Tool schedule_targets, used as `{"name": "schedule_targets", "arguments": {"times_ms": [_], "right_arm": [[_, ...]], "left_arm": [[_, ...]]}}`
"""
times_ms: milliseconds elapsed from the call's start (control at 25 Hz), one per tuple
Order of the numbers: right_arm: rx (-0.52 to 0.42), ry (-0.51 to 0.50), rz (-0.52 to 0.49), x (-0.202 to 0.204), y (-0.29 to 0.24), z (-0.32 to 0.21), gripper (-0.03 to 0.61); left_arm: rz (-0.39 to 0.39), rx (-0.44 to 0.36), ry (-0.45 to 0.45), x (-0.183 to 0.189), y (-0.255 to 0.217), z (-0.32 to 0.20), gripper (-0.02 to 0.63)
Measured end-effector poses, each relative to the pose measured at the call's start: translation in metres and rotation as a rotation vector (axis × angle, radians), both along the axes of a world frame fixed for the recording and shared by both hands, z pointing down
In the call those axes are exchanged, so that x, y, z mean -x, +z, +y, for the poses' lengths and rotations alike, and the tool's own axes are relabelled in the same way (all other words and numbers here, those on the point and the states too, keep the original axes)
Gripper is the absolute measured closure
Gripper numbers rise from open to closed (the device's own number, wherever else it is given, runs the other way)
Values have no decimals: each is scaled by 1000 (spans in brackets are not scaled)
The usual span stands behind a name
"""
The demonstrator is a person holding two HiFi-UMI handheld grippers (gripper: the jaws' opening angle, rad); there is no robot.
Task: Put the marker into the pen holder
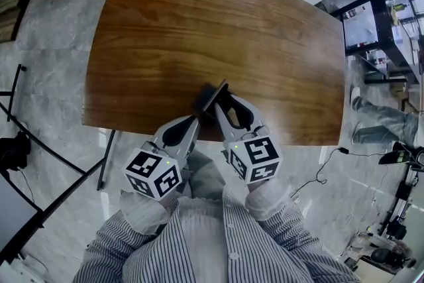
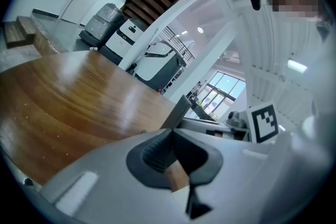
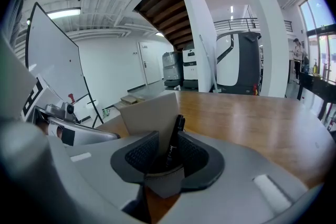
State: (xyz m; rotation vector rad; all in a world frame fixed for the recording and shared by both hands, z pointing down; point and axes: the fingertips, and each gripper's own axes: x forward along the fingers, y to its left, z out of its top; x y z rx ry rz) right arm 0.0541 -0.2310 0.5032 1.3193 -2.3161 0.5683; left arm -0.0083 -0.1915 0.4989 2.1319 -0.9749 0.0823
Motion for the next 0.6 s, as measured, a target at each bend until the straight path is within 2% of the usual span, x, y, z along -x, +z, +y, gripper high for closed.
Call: {"name": "schedule_targets", "arguments": {"times_ms": [240,480,600], "right_arm": [[-9,3,-69,4,-10,17,492],[-24,-33,-136,11,-35,40,578],[-28,-62,-182,15,-49,53,578]], "left_arm": [[-58,-47,31,1,-7,4,606],[-76,-88,69,-5,-23,5,606],[-92,-127,98,-12,-36,6,606]]}}
